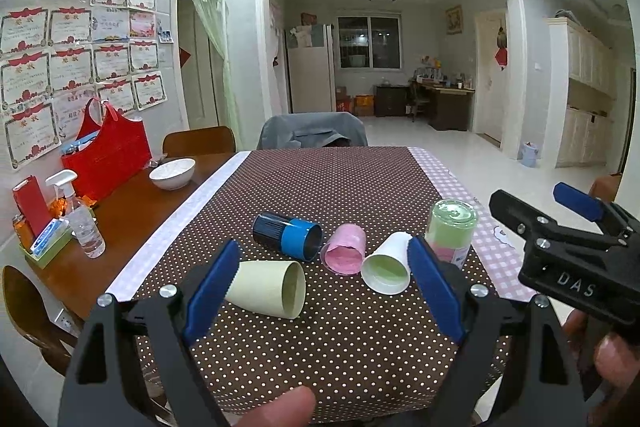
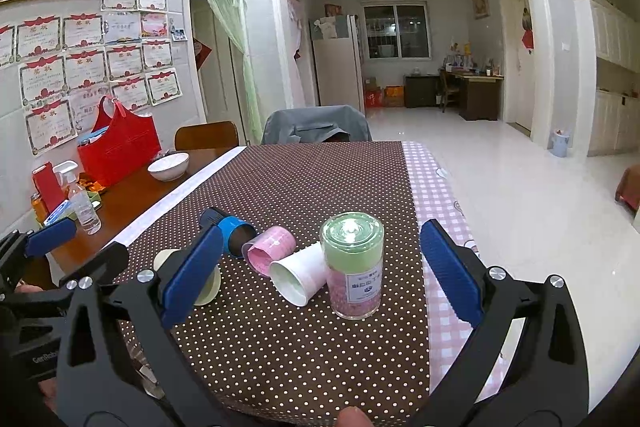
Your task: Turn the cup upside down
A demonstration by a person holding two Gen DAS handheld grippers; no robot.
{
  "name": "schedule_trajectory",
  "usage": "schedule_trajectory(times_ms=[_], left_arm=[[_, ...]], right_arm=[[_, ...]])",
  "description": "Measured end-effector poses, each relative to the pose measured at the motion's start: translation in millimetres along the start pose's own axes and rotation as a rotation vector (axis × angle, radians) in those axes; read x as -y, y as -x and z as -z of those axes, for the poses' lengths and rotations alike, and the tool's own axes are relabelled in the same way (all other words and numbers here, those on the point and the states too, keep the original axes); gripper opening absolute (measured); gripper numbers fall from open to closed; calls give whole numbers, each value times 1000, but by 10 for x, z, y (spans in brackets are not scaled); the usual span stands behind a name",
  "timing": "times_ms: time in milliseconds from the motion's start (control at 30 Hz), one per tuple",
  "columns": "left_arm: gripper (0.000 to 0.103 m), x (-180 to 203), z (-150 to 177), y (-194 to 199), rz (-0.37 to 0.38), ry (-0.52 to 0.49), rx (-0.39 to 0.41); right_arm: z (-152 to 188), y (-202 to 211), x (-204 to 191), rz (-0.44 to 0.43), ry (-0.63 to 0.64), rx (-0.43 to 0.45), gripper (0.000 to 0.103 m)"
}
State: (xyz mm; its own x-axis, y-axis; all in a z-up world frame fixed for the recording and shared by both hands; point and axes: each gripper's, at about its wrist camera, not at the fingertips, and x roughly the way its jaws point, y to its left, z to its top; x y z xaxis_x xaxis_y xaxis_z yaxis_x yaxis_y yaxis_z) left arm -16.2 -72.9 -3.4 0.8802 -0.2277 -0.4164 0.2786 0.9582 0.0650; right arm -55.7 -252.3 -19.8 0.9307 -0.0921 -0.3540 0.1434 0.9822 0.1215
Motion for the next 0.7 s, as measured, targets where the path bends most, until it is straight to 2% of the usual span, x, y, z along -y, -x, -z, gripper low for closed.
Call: schedule_trajectory(times_ms=[700], left_arm=[[85, -15, 7, 4, -10, 4, 4]], right_arm=[[29, -39, 0, -8, -1, -9, 97]])
